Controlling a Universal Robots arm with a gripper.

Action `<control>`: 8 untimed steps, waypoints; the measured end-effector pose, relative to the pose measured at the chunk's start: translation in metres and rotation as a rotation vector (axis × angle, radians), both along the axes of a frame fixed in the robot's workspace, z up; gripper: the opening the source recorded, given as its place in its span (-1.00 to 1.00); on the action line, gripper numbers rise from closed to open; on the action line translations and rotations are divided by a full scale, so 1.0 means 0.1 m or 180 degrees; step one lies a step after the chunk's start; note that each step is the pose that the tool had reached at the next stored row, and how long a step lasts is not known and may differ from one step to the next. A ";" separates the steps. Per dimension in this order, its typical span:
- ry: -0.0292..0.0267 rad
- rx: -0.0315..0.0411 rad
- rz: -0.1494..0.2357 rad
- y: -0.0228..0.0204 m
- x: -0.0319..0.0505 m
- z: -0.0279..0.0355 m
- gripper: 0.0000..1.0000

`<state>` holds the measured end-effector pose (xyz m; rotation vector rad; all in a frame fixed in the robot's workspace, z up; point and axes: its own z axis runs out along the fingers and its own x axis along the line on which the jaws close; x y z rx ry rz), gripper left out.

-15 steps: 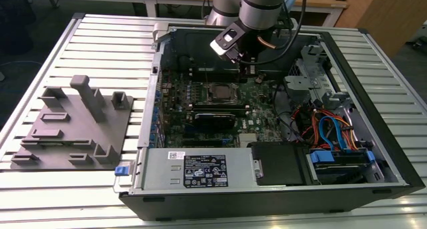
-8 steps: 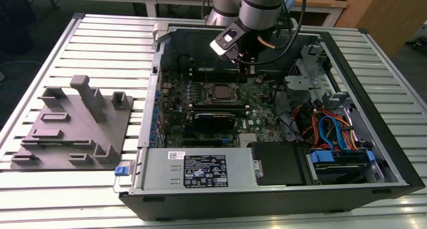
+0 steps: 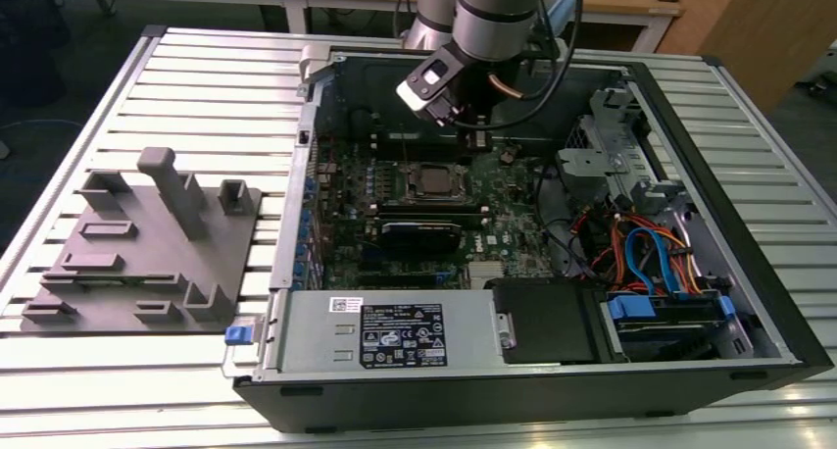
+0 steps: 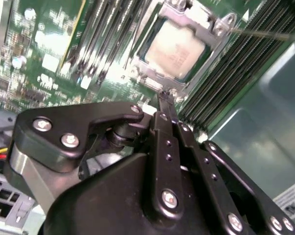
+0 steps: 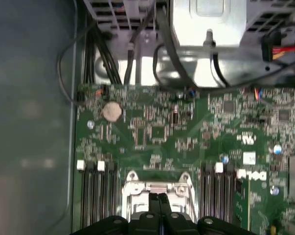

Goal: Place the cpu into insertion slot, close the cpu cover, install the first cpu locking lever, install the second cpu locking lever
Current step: 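Close the cpu cover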

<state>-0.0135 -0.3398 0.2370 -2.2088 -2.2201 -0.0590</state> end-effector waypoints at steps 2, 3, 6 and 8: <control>0.0000 0.0000 0.0000 0.000 -0.053 -0.017 -0.79; 0.0001 0.0000 0.0000 0.000 -0.066 -0.023 -0.79; 0.0010 0.0000 0.0001 0.000 -0.077 -0.044 -0.79; 0.0024 0.0000 0.0007 0.000 -0.082 -0.060 -0.79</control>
